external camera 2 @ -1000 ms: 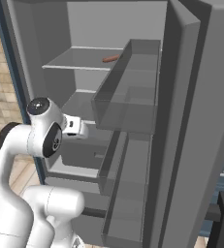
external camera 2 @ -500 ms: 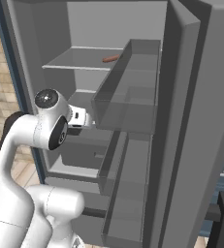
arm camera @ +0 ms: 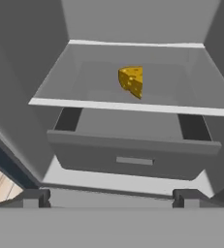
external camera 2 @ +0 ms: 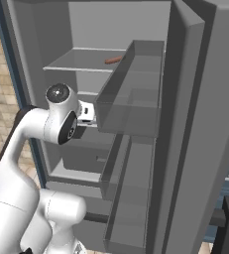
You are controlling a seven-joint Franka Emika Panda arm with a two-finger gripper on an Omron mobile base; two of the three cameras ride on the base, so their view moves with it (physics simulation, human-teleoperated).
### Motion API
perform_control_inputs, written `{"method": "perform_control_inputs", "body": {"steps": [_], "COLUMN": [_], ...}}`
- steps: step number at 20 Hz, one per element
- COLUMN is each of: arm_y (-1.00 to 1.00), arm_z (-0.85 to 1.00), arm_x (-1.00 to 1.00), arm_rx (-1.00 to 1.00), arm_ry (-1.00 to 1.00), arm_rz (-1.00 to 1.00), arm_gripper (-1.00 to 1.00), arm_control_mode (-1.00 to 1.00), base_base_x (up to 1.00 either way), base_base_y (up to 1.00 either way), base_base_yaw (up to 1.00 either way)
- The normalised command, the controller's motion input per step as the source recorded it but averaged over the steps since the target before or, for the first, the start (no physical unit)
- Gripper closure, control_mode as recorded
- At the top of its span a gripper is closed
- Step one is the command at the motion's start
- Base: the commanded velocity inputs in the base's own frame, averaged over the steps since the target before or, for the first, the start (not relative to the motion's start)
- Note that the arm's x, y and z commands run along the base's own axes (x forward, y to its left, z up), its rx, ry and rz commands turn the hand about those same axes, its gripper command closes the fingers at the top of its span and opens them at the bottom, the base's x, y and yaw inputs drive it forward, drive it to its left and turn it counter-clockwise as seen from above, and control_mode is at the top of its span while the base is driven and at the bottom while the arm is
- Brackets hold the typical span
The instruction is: Retrieve the sausage and cheese from the fridge and place them on the cutting board on the counter.
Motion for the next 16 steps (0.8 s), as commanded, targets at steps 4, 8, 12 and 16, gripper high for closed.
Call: {"method": "perform_control_inputs", "body": {"steps": [4, 8, 12, 16], "arm_y": [0.0, 0.0, 0.0, 0.0], "arm_z": [0.0, -0.01, -0.27, -0.4], "arm_x": [0.14, 0.18, 0.4, 0.39], "arm_rx": [0.0, 0.0, 0.0, 0.0], "arm_ry": [-0.02, -0.01, -0.02, -0.1], "arm_rz": [0.0, 0.0, 0.0, 0.0], "arm_gripper": [-1.0, -1.0, -1.0, -1.0], "arm_control_mode": [-1.0, -1.0, -1.0, -1.0], "base_base_x": [0.0, 0.0, 0.0, 0.0], "base_base_y": [0.0, 0.0, 0.0, 0.0], "base_base_yaw": [0.0, 0.0, 0.0, 0.0]}}
